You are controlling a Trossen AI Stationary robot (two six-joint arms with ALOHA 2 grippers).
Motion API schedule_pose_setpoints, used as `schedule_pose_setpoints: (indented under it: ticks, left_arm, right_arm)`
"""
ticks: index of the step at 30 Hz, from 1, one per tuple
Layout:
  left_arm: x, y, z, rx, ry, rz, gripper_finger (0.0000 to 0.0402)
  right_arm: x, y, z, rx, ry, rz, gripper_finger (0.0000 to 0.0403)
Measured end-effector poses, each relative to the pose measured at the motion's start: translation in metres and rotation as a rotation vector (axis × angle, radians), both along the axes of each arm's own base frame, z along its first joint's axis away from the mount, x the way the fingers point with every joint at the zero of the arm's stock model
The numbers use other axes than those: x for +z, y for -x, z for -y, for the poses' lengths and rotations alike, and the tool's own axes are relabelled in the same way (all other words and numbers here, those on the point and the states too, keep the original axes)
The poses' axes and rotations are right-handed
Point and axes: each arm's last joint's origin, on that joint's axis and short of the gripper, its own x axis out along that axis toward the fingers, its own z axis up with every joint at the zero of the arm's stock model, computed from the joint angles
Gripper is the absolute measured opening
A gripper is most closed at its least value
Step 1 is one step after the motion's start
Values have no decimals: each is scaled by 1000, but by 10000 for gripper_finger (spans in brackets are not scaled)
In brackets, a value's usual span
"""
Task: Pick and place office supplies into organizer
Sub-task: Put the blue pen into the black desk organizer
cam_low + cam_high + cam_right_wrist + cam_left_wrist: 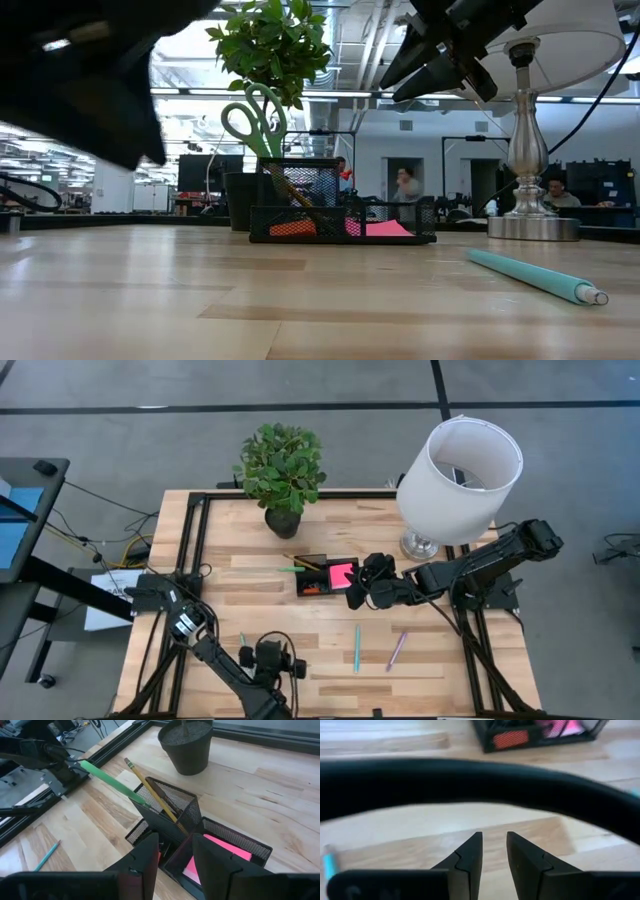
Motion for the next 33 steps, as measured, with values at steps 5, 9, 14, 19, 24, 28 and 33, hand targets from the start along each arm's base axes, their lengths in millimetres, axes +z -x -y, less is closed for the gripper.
schedule_pose_setpoints:
  ticks: [5, 9, 14, 19, 24, 28, 33]
  left_arm:
    - [8, -9, -4, -28, -68, 151, 80]
    - [10, -16, -7, -96, -176, 274, 80]
    - [6, -24, -15, -105, -234, 346, 80]
    - [3, -33, -31, -36, -225, 352, 80]
    - [2, -45, -47, 21, -226, 367, 80]
    - [6, -55, -59, 50, -227, 343, 80]
    - [19, -64, -59, -62, -337, 331, 80]
  right_arm:
    - [0, 0, 0, 0, 0, 1, 113]
    - [0, 0, 0, 0, 0, 0, 113]
    - [0, 0, 0, 0, 0, 0, 113]
    - [0, 0, 0, 0, 0, 0, 113]
    - [0, 0, 0, 0, 0, 0, 113]
    - [0, 0, 0, 0, 0, 1, 113]
    - [0, 0, 0, 0, 0, 1, 113]
